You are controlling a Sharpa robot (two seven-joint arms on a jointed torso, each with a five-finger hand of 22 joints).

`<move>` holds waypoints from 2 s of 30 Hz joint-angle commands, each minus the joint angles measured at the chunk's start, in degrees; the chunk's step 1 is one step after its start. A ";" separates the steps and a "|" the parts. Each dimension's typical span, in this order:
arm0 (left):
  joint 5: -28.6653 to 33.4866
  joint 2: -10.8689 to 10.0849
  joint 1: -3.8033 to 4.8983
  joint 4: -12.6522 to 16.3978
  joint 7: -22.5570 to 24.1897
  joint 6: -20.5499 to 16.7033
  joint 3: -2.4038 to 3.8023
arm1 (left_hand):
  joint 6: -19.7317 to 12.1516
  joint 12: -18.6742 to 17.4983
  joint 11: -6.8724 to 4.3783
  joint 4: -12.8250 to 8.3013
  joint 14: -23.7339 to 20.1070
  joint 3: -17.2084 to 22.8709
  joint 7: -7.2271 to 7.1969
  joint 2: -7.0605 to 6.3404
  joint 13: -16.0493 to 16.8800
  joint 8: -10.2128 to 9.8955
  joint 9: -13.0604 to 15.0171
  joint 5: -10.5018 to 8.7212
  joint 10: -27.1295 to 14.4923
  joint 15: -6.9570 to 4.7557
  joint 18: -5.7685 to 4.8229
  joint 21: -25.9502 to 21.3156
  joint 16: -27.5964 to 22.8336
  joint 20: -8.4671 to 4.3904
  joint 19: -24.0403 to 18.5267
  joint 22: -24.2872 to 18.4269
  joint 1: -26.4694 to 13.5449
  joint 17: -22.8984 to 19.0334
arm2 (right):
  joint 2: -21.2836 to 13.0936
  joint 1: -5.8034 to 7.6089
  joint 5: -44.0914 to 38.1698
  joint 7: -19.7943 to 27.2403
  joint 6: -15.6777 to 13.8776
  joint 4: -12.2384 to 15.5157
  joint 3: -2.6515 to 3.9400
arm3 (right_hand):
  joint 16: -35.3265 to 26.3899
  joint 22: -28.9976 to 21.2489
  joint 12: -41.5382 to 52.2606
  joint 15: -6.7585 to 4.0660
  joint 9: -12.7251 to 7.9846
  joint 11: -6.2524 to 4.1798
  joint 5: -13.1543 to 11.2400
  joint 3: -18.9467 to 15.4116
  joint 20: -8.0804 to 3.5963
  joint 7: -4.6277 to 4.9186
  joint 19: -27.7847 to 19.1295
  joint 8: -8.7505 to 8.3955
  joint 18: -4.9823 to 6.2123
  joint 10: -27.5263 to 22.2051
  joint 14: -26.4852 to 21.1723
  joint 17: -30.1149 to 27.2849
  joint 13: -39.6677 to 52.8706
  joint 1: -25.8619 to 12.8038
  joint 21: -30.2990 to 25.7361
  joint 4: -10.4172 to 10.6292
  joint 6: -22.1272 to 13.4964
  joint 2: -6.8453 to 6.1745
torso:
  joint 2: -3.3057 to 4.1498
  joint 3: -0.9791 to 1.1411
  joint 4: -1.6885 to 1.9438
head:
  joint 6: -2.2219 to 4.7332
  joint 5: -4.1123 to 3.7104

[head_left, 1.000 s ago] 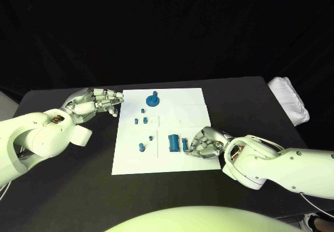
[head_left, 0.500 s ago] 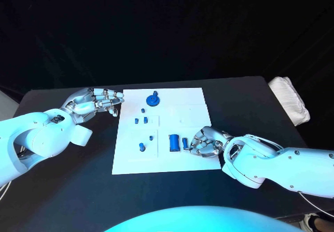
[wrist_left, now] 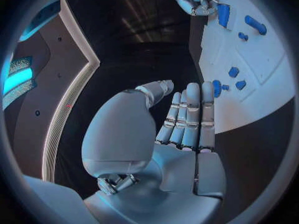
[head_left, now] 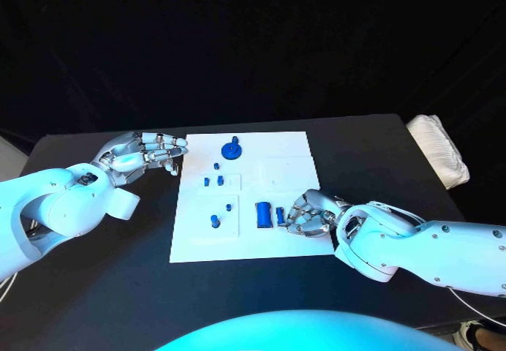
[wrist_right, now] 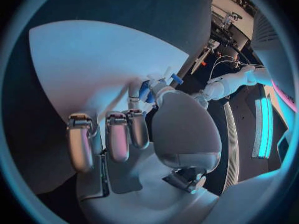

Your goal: Assemble the parts on the task board

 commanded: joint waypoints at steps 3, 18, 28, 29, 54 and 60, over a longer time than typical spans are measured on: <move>-0.18 0.01 -0.01 0.05 0.02 0.77 0.02 | -0.52 0.31 0.01 -0.26 -0.47 0.75 1.49 0.55 -0.10 0.40 -0.12 0.34 -0.48 0.08 0.84 -0.04 0.22 0.17 -0.07 0.10 0.46 -0.12 | -0.01 -0.04 -0.23 -1.61 2.15 -0.54 -0.02 | 0.19 15.08 -0.17 -0.30 -0.09 -0.46 0.01 0.42 -0.26 -0.19 6.10 -0.32 -0.38 3.79 5.25 12.07 11.98 1.35 0.26 -0.99 0.24 -0.55 | -0.05 -0.03 -0.01 | -0.02 0.01; -0.21 0.08 0.00 0.08 -0.28 0.55 0.01 | -1.11 0.71 0.22 -0.05 -0.56 0.88 1.69 0.54 -0.27 0.71 -0.32 0.10 -1.36 0.28 0.82 0.06 0.49 0.33 -0.16 0.20 0.21 -0.18 | 0.10 -0.01 3.74 -1.58 3.91 -0.47 -0.01 | 0.07 15.08 -0.26 -0.16 -0.28 -0.27 0.23 0.49 -0.19 0.05 6.10 -0.44 -0.38 3.75 5.19 11.81 11.97 1.07 0.25 -1.13 0.27 -2.33 | -0.07 -0.05 -0.06 | -0.05 -0.22; -0.21 0.15 0.00 -0.08 -0.02 0.64 0.01 | -1.18 0.77 0.24 -0.17 -0.60 0.97 1.72 0.55 -0.28 0.77 -0.34 0.10 -1.46 0.28 0.83 0.12 0.50 0.33 -0.15 0.24 0.36 -0.20 | -0.72 0.12 10.35 5.92 3.79 -0.55 -0.01 | 0.04 14.99 -0.79 -0.04 -0.44 -0.12 0.06 -0.26 -0.10 0.24 6.01 -0.64 -0.31 3.57 5.18 11.75 11.76 -0.01 -0.09 -0.28 0.06 -3.07 | -0.27 -0.06 -0.13 | 0.31 -0.09; -0.18 0.19 0.00 -0.12 0.09 0.63 0.01 | -1.23 0.84 0.29 -0.05 -0.60 0.88 1.77 0.50 -0.28 0.81 -0.35 0.05 -1.51 0.33 0.80 0.12 0.53 0.36 -0.17 0.25 0.18 -0.21 | -0.85 0.22 11.85 7.47 3.83 -0.71 0.00 | 0.02 14.94 -0.80 0.02 -0.56 -0.02 0.02 -0.29 -0.07 0.38 5.97 -0.92 -0.27 3.56 5.17 11.72 11.75 0.03 -0.25 -0.22 -0.38 -3.08 | -0.29 -0.08 -0.14 | 0.40 -0.06; 8.76 11.54 -1.64 -16.31 13.56 -4.57 -0.07 | 0.33 -8.15 -0.25 6.75 -3.92 -3.55 -0.28 -1.71 -3.84 5.52 -2.19 -1.02 7.54 1.85 0.51 -27.11 -29.80 3.49 -2.67 -17.26 1.10 -11.63 | 7.78 8.08 54.28 43.25 3.22 -28.17 1.65 | -32.35 -11.18 -53.10 4.96 -1.72 5.18 -0.11 5.35 4.50 5.86 -16.68 -5.25 10.01 -24.38 -15.68 -28.77 -18.96 7.65 -69.10 -4.27 -11.37 -2.66 | -4.97 -1.60 -1.75 | 6.55 2.66; 10.33 17.22 -1.80 -26.14 15.46 -3.78 -0.02 | -2.40 -22.04 1.01 6.80 -2.28 -4.42 -2.58 -1.56 -3.72 0.27 -4.87 -1.13 11.20 3.82 0.74 -37.21 -44.84 4.91 -0.79 -24.57 1.48 -12.98 | 12.84 8.04 58.42 46.38 5.67 -36.86 2.11 | -53.26 -26.15 -68.70 9.73 -3.48 9.06 0.76 10.76 9.19 8.54 -26.53 -7.40 9.67 -28.84 -30.95 -41.41 -39.86 7.42 -84.52 -4.54 -14.72 -3.99 | -6.09 -1.64 -2.16 | 8.79 3.96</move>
